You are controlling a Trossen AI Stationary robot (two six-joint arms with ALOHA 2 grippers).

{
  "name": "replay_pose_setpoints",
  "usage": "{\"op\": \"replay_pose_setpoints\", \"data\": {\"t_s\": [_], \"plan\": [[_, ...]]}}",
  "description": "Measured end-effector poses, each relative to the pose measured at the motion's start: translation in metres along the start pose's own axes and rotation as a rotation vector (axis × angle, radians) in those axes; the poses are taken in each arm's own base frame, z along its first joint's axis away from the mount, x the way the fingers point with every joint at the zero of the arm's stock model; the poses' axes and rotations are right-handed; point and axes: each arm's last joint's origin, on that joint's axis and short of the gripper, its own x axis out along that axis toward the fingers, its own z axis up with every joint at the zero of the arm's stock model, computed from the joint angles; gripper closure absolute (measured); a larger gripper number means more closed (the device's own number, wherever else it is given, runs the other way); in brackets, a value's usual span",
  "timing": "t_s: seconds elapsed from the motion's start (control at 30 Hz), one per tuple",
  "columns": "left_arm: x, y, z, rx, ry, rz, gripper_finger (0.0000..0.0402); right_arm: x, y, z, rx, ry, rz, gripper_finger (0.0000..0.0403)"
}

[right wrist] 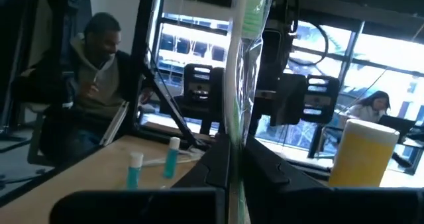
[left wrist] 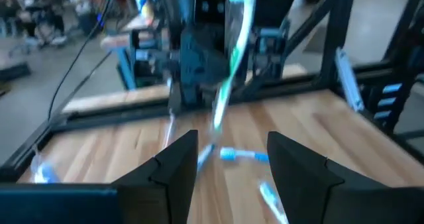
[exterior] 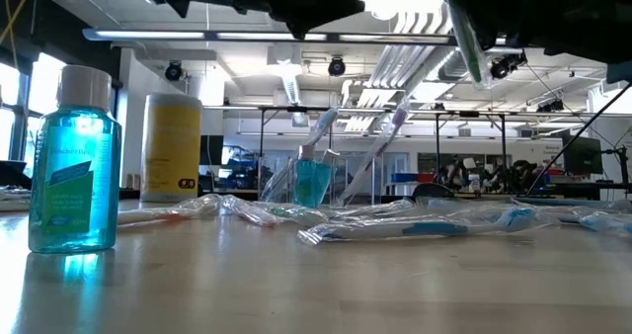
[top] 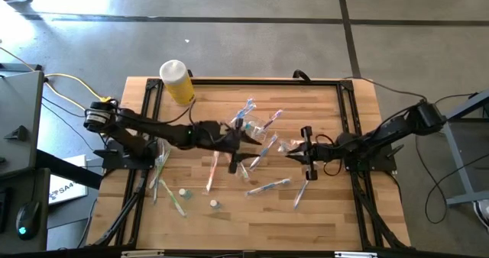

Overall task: Pick & Place toothbrushing station
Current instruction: Put the green toothbrush into the transparent organizer

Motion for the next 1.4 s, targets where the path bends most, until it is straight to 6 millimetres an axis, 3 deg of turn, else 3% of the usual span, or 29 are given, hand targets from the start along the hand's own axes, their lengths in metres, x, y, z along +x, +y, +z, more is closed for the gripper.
{"op": "replay_pose_setpoints", "data": {"t_s": [0.17, 0.4, 0.83, 1.17, 1.4], "plan": [[0.007, 0.014, -0.004, -0.012, -0.08, -0.023, 0.0226, 0.004, 0.0, 0.001, -0.042, 0.0, -0.004, 0.039], [0.025, 0.016, -0.005, -0.005, -0.144, -0.049, 0.0222, 0.005, -0.008, 0.0, -0.059, 0.008, -0.045, 0.039], [0.04, 0.023, 0.01, 0.043, -0.169, 0.017, 0.0111, 0.005, -0.021, -0.008, -0.081, 0.071, -0.091, 0.039], [0.039, 0.025, 0.013, 0.126, -0.186, 0.073, 0.0107, 0.005, -0.023, -0.01, -0.097, 0.089, -0.096, 0.039], [0.053, 0.025, 0.0, 0.129, -0.202, 0.078, 0.0107, 0.006, -0.023, -0.01, -0.124, 0.101, -0.092, 0.039]]}}
